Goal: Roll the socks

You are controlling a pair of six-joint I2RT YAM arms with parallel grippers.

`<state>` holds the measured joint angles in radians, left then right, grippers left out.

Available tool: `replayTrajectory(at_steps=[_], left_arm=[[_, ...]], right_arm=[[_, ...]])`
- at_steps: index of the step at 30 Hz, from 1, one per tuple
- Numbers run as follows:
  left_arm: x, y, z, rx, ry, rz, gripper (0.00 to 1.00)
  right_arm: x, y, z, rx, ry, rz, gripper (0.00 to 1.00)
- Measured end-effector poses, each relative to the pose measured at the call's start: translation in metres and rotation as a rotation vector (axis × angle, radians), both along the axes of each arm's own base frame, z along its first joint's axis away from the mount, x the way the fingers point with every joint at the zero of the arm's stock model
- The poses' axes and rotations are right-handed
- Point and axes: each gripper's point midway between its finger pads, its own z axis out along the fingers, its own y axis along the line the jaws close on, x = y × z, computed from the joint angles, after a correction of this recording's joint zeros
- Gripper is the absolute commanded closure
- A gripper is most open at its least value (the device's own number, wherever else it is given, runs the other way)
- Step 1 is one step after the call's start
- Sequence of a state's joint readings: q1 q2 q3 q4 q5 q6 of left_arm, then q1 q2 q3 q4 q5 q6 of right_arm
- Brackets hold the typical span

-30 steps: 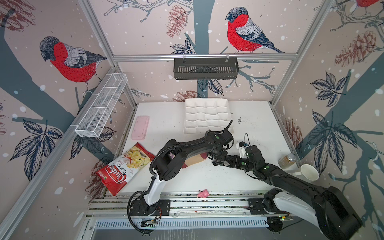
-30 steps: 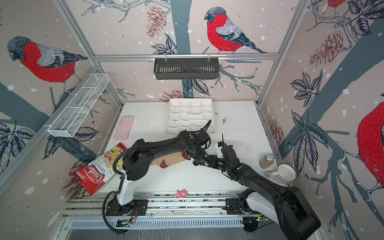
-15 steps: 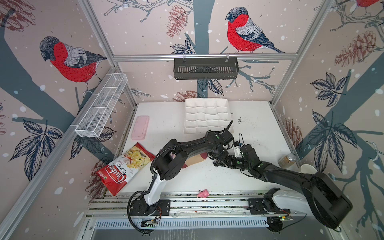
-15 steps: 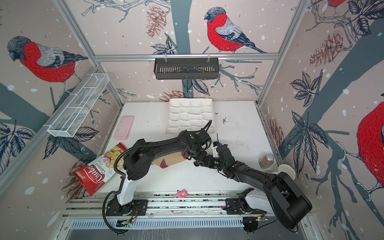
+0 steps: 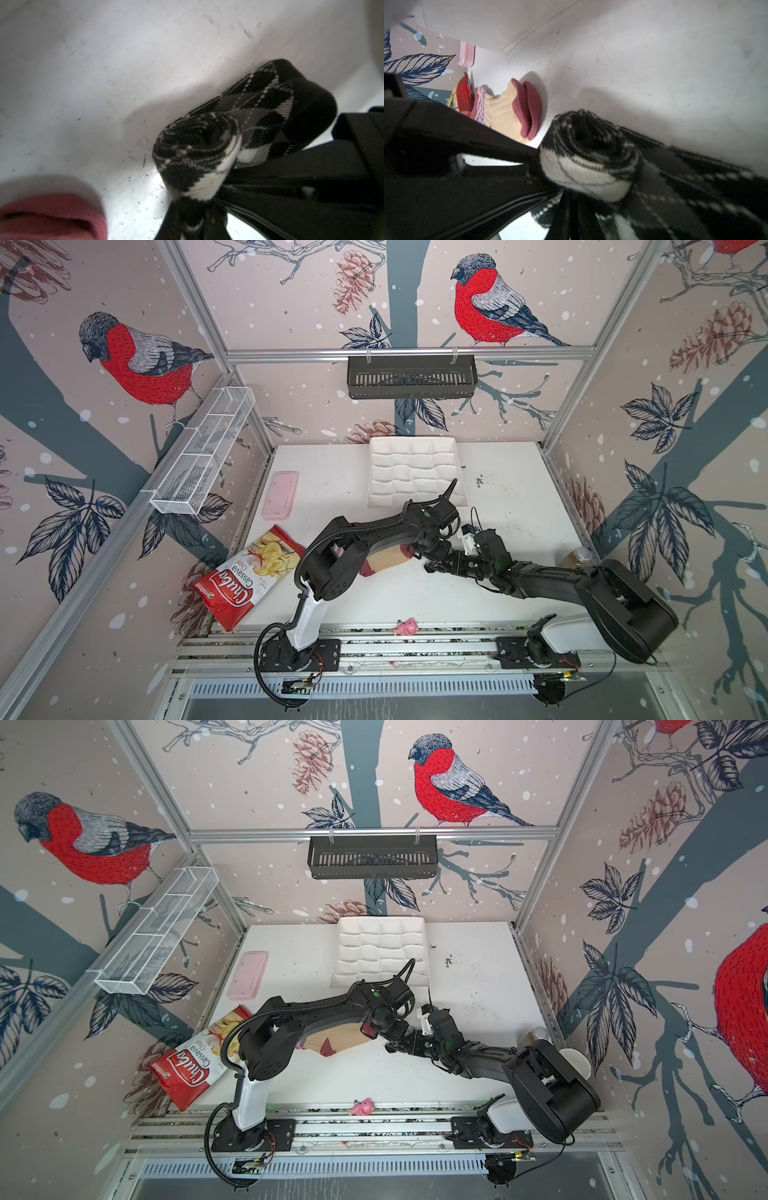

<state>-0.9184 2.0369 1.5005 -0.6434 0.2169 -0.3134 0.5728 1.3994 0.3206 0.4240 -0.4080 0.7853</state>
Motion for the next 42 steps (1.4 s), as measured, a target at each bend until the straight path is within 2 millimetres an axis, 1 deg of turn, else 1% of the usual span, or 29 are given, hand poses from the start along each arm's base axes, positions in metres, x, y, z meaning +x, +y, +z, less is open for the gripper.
replayTrajectory(at_steps=[2,4,8,10,16,19,22,25,29,33,37,42], left_arm=[[-0.001,0.003,0.004,-0.044,0.022,0.004,0.77],[-0.003,0.005,0.009,-0.087,0.039,0.003,0.72],[-0.003,0.009,0.021,-0.173,0.064,0.008,0.71],[-0.003,0.011,0.023,-0.205,0.07,0.011,0.71],[-0.007,0.016,0.013,-0.246,0.105,0.016,0.71],[-0.006,0.018,0.009,-0.256,0.105,0.022,0.71],[-0.006,0.02,0.009,-0.281,0.113,0.031,0.71],[-0.003,0.02,0.014,-0.323,0.113,0.036,0.71],[0.005,0.024,0.019,-0.375,0.102,0.055,0.78],[0.014,0.032,0.015,-0.383,0.106,0.099,0.84],[0.013,0.029,0.009,-0.383,0.116,0.095,0.88],[0.01,0.025,0.003,-0.368,0.127,0.086,0.89]], right_arm=[[0.001,-0.001,-0.001,0.003,0.0,0.001,0.88],[0.001,-0.002,-0.002,0.007,0.001,0.0,0.88],[0.0,-0.003,-0.002,0.015,0.003,0.002,0.88],[0.0,-0.004,-0.002,0.017,0.004,0.002,0.88],[-0.001,-0.006,-0.003,0.027,0.003,0.002,0.88],[-0.002,-0.008,-0.004,0.031,0.002,0.0,0.88],[-0.002,-0.01,-0.005,0.033,-0.002,0.0,0.88],[-0.002,-0.011,-0.006,0.03,-0.005,0.001,0.88],[-0.003,-0.013,-0.007,0.027,-0.003,-0.001,0.89],[-0.003,-0.013,-0.007,0.028,-0.003,-0.001,0.89],[-0.002,-0.014,-0.007,0.028,-0.004,-0.002,0.88],[-0.003,-0.015,-0.007,0.025,0.001,-0.005,0.89]])
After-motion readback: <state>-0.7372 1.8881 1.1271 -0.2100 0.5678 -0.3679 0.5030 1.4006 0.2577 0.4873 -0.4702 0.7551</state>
